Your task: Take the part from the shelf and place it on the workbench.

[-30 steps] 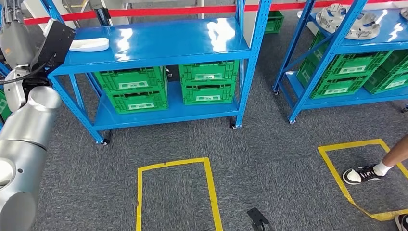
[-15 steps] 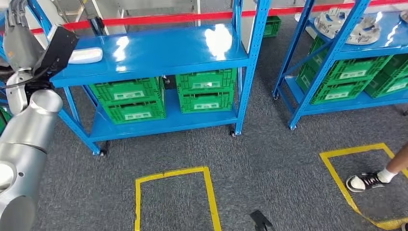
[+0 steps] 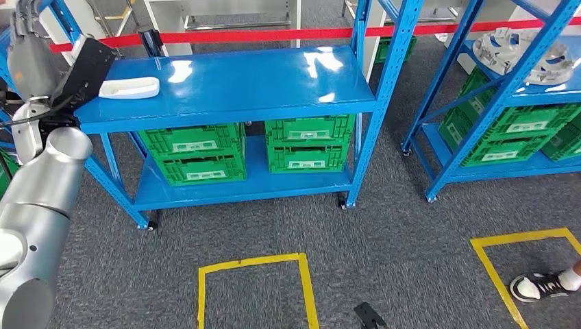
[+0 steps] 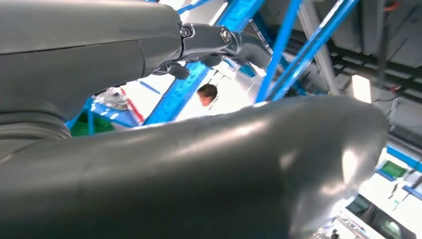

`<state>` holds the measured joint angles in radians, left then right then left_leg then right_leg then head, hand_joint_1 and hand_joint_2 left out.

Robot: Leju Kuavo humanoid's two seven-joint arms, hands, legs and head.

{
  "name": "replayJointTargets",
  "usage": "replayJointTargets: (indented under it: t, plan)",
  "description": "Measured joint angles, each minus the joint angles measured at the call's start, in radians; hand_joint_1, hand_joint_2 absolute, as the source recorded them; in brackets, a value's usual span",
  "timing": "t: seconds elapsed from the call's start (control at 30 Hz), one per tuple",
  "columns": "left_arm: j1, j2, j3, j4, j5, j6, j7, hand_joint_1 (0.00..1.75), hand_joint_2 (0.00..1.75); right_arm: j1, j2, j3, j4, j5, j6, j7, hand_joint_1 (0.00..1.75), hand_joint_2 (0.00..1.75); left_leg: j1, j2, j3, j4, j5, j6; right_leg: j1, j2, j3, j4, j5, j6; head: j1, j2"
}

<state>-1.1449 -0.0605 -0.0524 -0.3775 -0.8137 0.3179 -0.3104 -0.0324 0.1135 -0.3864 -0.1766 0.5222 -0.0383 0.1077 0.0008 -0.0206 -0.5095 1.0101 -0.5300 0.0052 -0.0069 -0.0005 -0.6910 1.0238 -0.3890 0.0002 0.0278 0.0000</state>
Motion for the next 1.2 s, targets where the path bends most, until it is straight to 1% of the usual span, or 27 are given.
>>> replayJointTargets:
  t: [0.1, 0.17, 0.2, 0.23, 0.3, 0.33, 0.37, 0.4, 0.43, 0.5, 0.53, 0.57, 0.6, 0.67, 0.7, 0.73, 0.8, 0.83, 0.87, 0.9, 0.93, 1.0, 1.03, 1.07, 1.13, 1.17, 1.2]
  plan:
    - [-0.003, 0.0, -0.003, -0.003, 0.0, 0.0, 0.0, 0.0, 0.0, -0.002, 0.0, 0.0, 0.0, 0.0, 0.0, 0.0, 0.0, 0.0, -0.002, -0.003, 0.006, 0.014, 0.005, -0.017, -0.001, 0.001, 0.014, -0.009, 0.002, -0.016, -0.001, 0.0]
    - [-0.004, 0.0, -0.004, -0.006, 0.0, 0.0, -0.001, 0.0, 0.0, -0.003, 0.0, -0.001, 0.0, 0.0, 0.0, 0.0, 0.0, 0.0, -0.002, 0.001, -0.03, 0.08, 0.026, -0.025, -0.004, 0.001, 0.034, -0.014, -0.009, -0.028, -0.004, 0.0]
    - [-0.005, 0.001, -0.005, -0.006, 0.0, 0.0, -0.001, 0.0, 0.0, -0.003, 0.0, -0.002, 0.001, 0.0, 0.0, 0.0, 0.0, 0.0, 0.0, 0.004, -0.065, 0.136, 0.028, -0.029, -0.006, 0.001, 0.047, -0.017, -0.016, -0.033, -0.006, 0.0]
    - [-0.005, 0.001, -0.006, -0.005, 0.0, 0.0, -0.001, 0.0, 0.0, -0.003, -0.001, -0.003, 0.001, 0.0, 0.0, -0.001, 0.0, 0.0, 0.001, 0.007, -0.107, 0.197, 0.016, -0.033, -0.007, 0.001, 0.059, -0.02, -0.026, -0.037, -0.008, 0.0]
    - [-0.003, 0.002, -0.009, -0.002, 0.0, 0.0, -0.001, 0.0, 0.0, -0.003, -0.001, -0.004, 0.001, 0.001, 0.0, -0.002, 0.0, 0.0, 0.005, 0.011, -0.185, 0.285, -0.047, -0.039, -0.008, 0.003, 0.084, -0.022, -0.048, -0.039, -0.009, 0.0]
    - [-0.002, 0.002, -0.01, -0.001, 0.0, 0.0, -0.001, 0.0, 0.0, -0.002, -0.001, -0.005, 0.001, 0.002, 0.0, -0.002, 0.0, 0.0, 0.005, 0.012, -0.207, 0.293, -0.076, -0.039, -0.008, 0.005, 0.098, -0.022, -0.059, -0.038, -0.009, 0.0]
    - [-0.002, 0.003, -0.011, 0.0, 0.0, 0.0, -0.002, 0.0, 0.0, -0.001, -0.001, -0.005, 0.001, 0.003, 0.001, -0.002, 0.0, 0.0, 0.006, 0.013, -0.218, 0.276, -0.084, -0.039, -0.008, 0.006, 0.113, -0.021, -0.071, -0.036, -0.009, 0.0]
    - [-0.002, 0.004, -0.011, 0.001, 0.0, 0.0, -0.004, 0.0, 0.0, -0.001, -0.001, -0.005, 0.001, 0.005, 0.0, -0.001, 0.0, 0.0, 0.006, 0.014, -0.216, 0.233, -0.065, -0.038, -0.009, 0.007, 0.129, -0.021, -0.083, -0.034, -0.009, 0.0]
    - [-0.002, 0.006, -0.011, 0.002, 0.0, -0.001, -0.005, 0.0, 0.0, -0.001, -0.001, -0.005, 0.002, 0.007, 0.0, -0.001, 0.0, 0.0, 0.006, 0.016, -0.205, 0.171, -0.016, -0.036, -0.009, 0.007, 0.144, -0.021, -0.096, -0.031, -0.009, 0.0]
    - [-0.003, 0.012, -0.012, 0.005, 0.003, -0.003, -0.007, 0.0, 0.0, -0.003, -0.001, -0.005, 0.002, 0.009, -0.001, 0.002, 0.0, 0.0, 0.004, 0.021, -0.183, 0.046, 0.103, -0.029, -0.006, 0.008, 0.168, -0.017, -0.123, -0.023, -0.011, 0.0]
    - [-0.004, 0.014, -0.012, 0.006, 0.005, -0.005, -0.008, 0.0, 0.0, -0.004, -0.001, -0.005, 0.002, 0.009, -0.002, 0.003, 0.0, 0.0, 0.003, 0.023, -0.175, 0.011, 0.142, -0.024, -0.004, 0.009, 0.175, -0.017, -0.135, -0.017, -0.011, 0.0]
    - [-0.005, 0.015, -0.013, 0.006, 0.006, -0.007, -0.008, 0.0, 0.0, -0.005, -0.001, -0.005, 0.003, 0.009, -0.002, 0.004, 0.0, 0.0, 0.002, 0.023, -0.171, -0.005, 0.156, -0.018, -0.002, 0.009, 0.181, -0.012, -0.141, -0.011, -0.011, 0.0]
    - [-0.006, 0.016, -0.013, 0.005, 0.006, -0.008, -0.009, 0.0, 0.0, -0.005, -0.001, -0.005, 0.003, 0.009, -0.002, 0.005, 0.0, 0.0, 0.002, 0.022, -0.163, -0.003, 0.154, -0.01, -0.001, 0.009, 0.184, -0.005, -0.142, -0.005, -0.011, 0.0]
    - [-0.01, 0.016, -0.014, 0.004, 0.006, -0.008, -0.01, 0.0, 0.0, -0.006, -0.001, -0.005, 0.003, 0.009, -0.003, 0.005, 0.0, 0.0, 0.004, 0.018, -0.145, -0.005, 0.143, 0.007, -0.003, 0.006, 0.164, 0.051, -0.133, 0.003, -0.009, 0.0]
    - [-0.012, 0.016, -0.015, 0.003, 0.006, -0.008, -0.009, 0.0, 0.0, -0.007, -0.001, -0.005, 0.003, 0.01, -0.003, 0.005, 0.0, 0.0, 0.004, 0.016, -0.133, -0.005, 0.135, 0.014, -0.004, 0.006, 0.136, 0.099, -0.133, 0.006, -0.009, 0.0]
    - [-0.012, 0.016, -0.017, 0.003, 0.006, -0.008, -0.008, 0.0, 0.0, -0.008, -0.001, -0.005, 0.003, 0.01, -0.003, 0.006, 0.0, 0.0, 0.004, 0.015, -0.124, -0.006, 0.126, 0.019, -0.005, 0.005, 0.096, 0.157, -0.143, 0.009, -0.008, 0.0]
    - [-0.009, 0.015, -0.022, 0.005, 0.006, -0.009, -0.004, 0.0, 0.0, -0.008, -0.001, -0.005, 0.003, 0.014, -0.002, 0.006, 0.0, 0.0, 0.002, 0.011, -0.104, -0.005, 0.106, 0.023, -0.004, 0.005, 0.011, 0.26, -0.194, 0.014, -0.006, 0.0]
    - [-0.006, 0.015, -0.023, 0.006, 0.007, -0.009, -0.003, 0.0, 0.0, -0.007, -0.001, -0.005, 0.003, 0.015, -0.002, 0.005, 0.0, 0.0, 0.002, 0.009, -0.092, -0.005, 0.096, 0.024, -0.004, 0.005, -0.021, 0.283, -0.22, 0.016, -0.006, 0.0]
    - [-0.004, 0.015, -0.025, 0.007, 0.007, -0.009, -0.002, 0.0, 0.0, -0.006, -0.002, -0.005, 0.003, 0.017, -0.002, 0.005, 0.0, 0.0, 0.001, 0.007, -0.078, -0.005, 0.084, 0.023, -0.004, 0.005, -0.04, 0.276, -0.232, 0.014, -0.006, 0.0]
    - [-0.002, 0.016, -0.026, 0.009, 0.007, -0.009, -0.001, 0.0, 0.0, -0.005, -0.002, -0.005, 0.003, 0.018, -0.002, 0.004, 0.0, 0.0, 0.001, 0.006, -0.063, -0.005, 0.071, 0.021, -0.003, 0.005, -0.043, 0.24, -0.22, 0.012, -0.006, 0.0]
    - [-0.001, 0.016, -0.027, 0.009, 0.007, -0.009, 0.0, 0.0, 0.0, -0.004, -0.002, -0.005, 0.003, 0.02, -0.002, 0.004, 0.0, 0.0, 0.001, 0.006, -0.048, -0.005, 0.058, 0.019, -0.002, 0.004, -0.035, 0.18, -0.179, 0.006, -0.006, 0.0]
    - [0.001, 0.017, -0.03, 0.013, 0.007, -0.01, 0.004, 0.0, 0.0, -0.002, -0.003, -0.005, 0.003, 0.022, -0.002, 0.003, 0.0, 0.0, -0.001, 0.004, -0.023, -0.002, 0.032, 0.011, 0.003, 0.004, -0.013, 0.05, -0.061, -0.008, -0.006, 0.0]
    - [0.003, 0.018, -0.032, 0.014, 0.007, -0.012, 0.008, 0.0, 0.0, -0.001, -0.003, -0.005, 0.003, 0.023, -0.002, 0.003, 0.0, 0.0, -0.003, 0.003, -0.016, -0.003, 0.019, 0.006, 0.006, 0.005, -0.004, 0.011, -0.019, -0.013, -0.006, 0.0]
    - [0.004, 0.02, -0.034, 0.016, 0.007, -0.013, 0.012, 0.0, 0.0, -0.001, -0.003, -0.005, 0.003, 0.023, -0.002, 0.003, 0.0, 0.0, -0.005, 0.0, -0.008, 0.0, 0.012, 0.0, 0.007, 0.005, 0.002, -0.008, -0.001, -0.018, -0.007, 0.0]
    - [0.007, 0.026, -0.036, 0.013, 0.007, -0.015, 0.02, 0.0, 0.0, -0.003, -0.003, -0.005, 0.003, 0.024, -0.002, 0.003, 0.0, 0.0, -0.006, 0.0, 0.002, 0.007, 0.006, -0.012, 0.005, 0.006, 0.023, -0.012, -0.009, -0.029, -0.008, 0.0]
    - [0.007, 0.031, -0.036, 0.012, 0.007, -0.015, 0.022, 0.0, 0.0, -0.004, -0.003, -0.005, 0.003, 0.024, -0.002, 0.003, 0.0, 0.0, -0.006, 0.002, -0.001, 0.029, 0.011, -0.018, 0.003, 0.006, 0.034, -0.015, -0.013, -0.036, -0.008, 0.0]
    - [0.008, 0.034, -0.037, 0.01, 0.009, -0.015, 0.023, 0.0, 0.0, -0.006, -0.003, -0.005, 0.003, 0.024, -0.002, 0.003, 0.0, 0.0, -0.005, 0.005, -0.021, 0.067, 0.015, -0.023, 0.002, 0.006, 0.048, -0.015, -0.019, -0.043, -0.008, 0.0]
